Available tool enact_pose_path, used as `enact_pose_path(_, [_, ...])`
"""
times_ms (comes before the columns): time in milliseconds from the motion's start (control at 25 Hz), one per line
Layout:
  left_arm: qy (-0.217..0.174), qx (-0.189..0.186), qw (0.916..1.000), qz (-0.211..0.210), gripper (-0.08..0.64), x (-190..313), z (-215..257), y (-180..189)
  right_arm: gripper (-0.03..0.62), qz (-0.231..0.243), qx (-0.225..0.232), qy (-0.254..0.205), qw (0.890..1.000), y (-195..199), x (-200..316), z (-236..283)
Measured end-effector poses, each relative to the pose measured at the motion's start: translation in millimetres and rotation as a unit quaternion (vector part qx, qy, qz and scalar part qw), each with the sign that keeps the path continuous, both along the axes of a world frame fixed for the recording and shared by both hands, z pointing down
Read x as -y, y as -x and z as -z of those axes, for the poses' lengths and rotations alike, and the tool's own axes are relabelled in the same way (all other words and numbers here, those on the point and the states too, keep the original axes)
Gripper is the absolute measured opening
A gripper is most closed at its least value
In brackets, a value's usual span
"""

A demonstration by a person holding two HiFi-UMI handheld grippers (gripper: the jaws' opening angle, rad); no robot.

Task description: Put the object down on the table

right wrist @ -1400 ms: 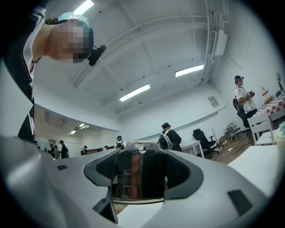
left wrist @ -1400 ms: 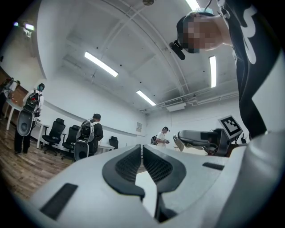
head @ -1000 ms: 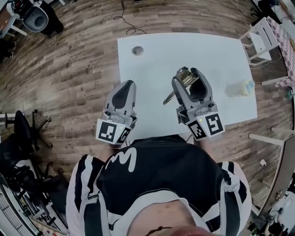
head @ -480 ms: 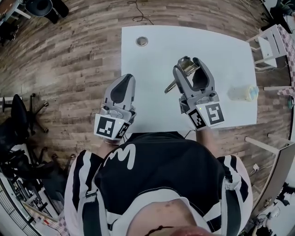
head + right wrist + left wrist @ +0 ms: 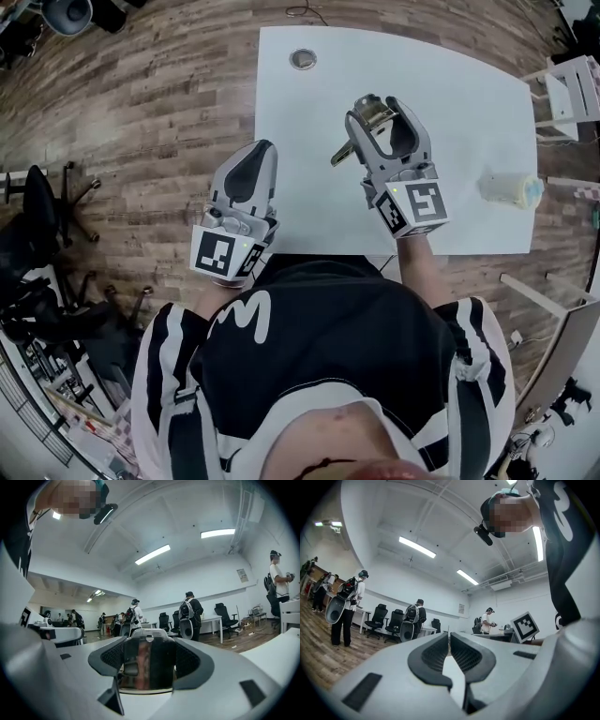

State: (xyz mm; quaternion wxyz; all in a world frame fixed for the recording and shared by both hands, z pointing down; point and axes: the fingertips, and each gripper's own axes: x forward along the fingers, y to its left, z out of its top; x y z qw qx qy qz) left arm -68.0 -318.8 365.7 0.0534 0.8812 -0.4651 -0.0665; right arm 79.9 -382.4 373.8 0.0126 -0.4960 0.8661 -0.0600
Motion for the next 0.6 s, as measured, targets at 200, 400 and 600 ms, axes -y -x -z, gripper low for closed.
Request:
enact_pose_path(200, [0.013,0.001,0.9999,0.011,0.018,-6,-10,6,0.310,0.010,-0.029,0.026,0.999,8,5,-32])
enact_pose_path(400, [0.018,-0.002,0.9997,0.017,0.018,-9,-16,12,0.310,0.014,-0.055,0.058,0.997,17,7,-68])
enact_pose_path(600, [0.024,-0.001,0.9994,0.024,0.018,-9,-20,15,0.310,0.018,-0.074,0.087,0.993,22,8,-99])
